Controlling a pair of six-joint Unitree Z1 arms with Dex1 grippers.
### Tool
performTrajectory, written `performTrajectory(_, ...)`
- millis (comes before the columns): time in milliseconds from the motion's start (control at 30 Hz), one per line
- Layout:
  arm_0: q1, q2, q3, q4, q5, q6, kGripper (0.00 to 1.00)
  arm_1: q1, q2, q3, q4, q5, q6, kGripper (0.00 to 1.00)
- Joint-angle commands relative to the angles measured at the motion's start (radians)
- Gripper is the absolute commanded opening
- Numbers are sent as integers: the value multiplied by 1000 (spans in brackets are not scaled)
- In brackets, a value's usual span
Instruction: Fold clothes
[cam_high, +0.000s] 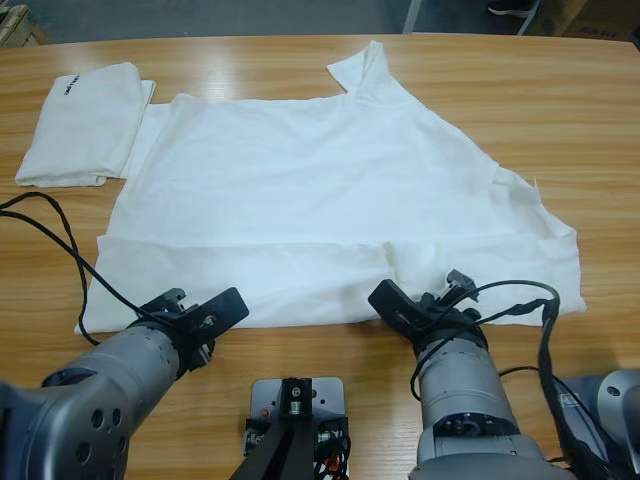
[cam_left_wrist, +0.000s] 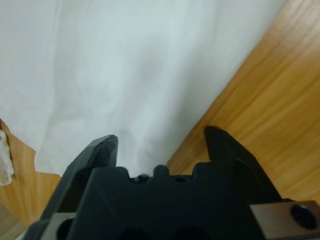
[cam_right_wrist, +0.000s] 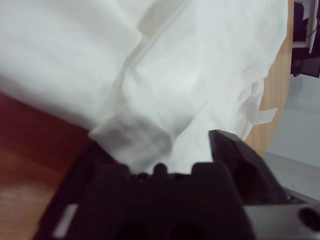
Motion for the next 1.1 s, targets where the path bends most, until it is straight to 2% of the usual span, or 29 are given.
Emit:
performTrajectory(33, 15, 64, 23, -12, 16, -14, 0, -16, 65, 17, -10, 32, -18, 439)
performTrajectory(167, 15, 71, 22, -12, 26, -14, 0, -16, 61, 21, -15, 43, -23, 439)
performTrajectory(200, 14, 73, 21, -12, 27, -17, 0, -16, 61, 21, -18, 48, -31, 359)
performTrajectory(233, 15, 74, 20, -12, 30, -19, 0, -16, 58, 25, -22, 51, -31, 197)
performTrajectory(267, 15, 75, 20, -12, 34, -19, 0, -16, 55, 28, -25, 51, -32, 154)
performTrajectory(367, 15, 75, 20, -9, 42, -17, 0, -16, 48, 29, -26, 54, -45, 131)
performTrajectory(400, 15, 74, 20, -7, 42, -17, 0, -16, 44, 28, -26, 55, -51, 27)
performTrajectory(433, 15, 72, 20, -6, 42, -16, 0, -16, 38, 28, -26, 55, -57, 0)
performTrajectory(800, 10, 23, 19, 31, 41, -26, 0, -16, -24, 40, -1, 55, -65, 0)
performTrajectory(1100, -69, 7, -7, 90, 29, -92, 0, -16, -58, 51, 36, 52, -57, 0)
